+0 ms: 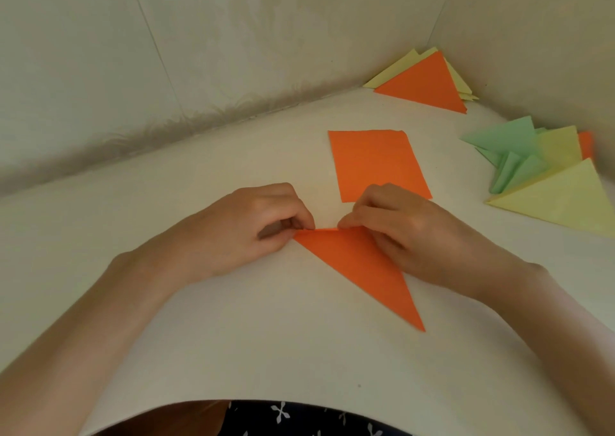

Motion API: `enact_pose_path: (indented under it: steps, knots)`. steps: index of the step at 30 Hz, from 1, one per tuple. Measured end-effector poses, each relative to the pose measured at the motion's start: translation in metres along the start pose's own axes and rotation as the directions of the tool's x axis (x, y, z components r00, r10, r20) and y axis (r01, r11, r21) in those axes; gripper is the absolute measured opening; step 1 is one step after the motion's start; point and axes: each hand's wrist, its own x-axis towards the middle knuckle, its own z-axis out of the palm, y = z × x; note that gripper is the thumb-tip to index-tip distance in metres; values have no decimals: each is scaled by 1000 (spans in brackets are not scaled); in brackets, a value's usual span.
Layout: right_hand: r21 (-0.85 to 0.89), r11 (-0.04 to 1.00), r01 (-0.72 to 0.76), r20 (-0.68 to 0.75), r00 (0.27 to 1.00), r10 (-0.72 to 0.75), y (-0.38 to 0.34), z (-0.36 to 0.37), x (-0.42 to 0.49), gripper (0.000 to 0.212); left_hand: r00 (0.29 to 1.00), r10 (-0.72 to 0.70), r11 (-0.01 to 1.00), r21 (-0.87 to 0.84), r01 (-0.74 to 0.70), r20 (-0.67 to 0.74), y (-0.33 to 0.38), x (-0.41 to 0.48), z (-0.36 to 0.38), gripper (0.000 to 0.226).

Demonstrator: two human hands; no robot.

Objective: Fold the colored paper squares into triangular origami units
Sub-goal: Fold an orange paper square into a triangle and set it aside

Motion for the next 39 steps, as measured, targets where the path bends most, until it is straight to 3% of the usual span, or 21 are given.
enact_pose_path:
  steps: [9, 13, 19, 22, 28, 35, 37, 39]
  knots:
    - [-182, 980, 77, 91, 994, -61, -4, -5, -8, 50, 991, 122, 982, 149, -112, -56, 2, -8, 9, 30]
    - [-288, 956, 49, 95, 995, -22, -13, -5, -14, 49, 988, 143, 960, 249, -123, -62, 5, -11, 11, 32]
    - [-375, 925, -50, -27, 999, 43, -34, 2, -22, 49, 984, 69, 912, 411, 4, -164, 30, -26, 22, 40]
    - [-353, 927, -128, -143, 986, 82, -43, 2, -10, 59, 977, 24, 860, 502, 87, -212, 41, -30, 31, 42]
    - [-457, 854, -246, -221, 962, 159, -53, 17, -5, 40, 941, -38, 803, 550, 230, -337, 55, -32, 46, 36]
    - [-484, 758, -438, -289, 897, 334, -41, 1, -37, 50, 916, -104, 755, 569, 326, -387, 62, -34, 60, 38]
    - [-433, 770, -468, -334, 877, 345, -40, -5, -31, 43, 918, -123, 754, 566, 334, -377, 63, -33, 59, 38]
    - [-354, 844, -404, -317, 900, 298, -44, -4, -21, 42, 920, -136, 754, 564, 336, -368, 65, -32, 58, 40]
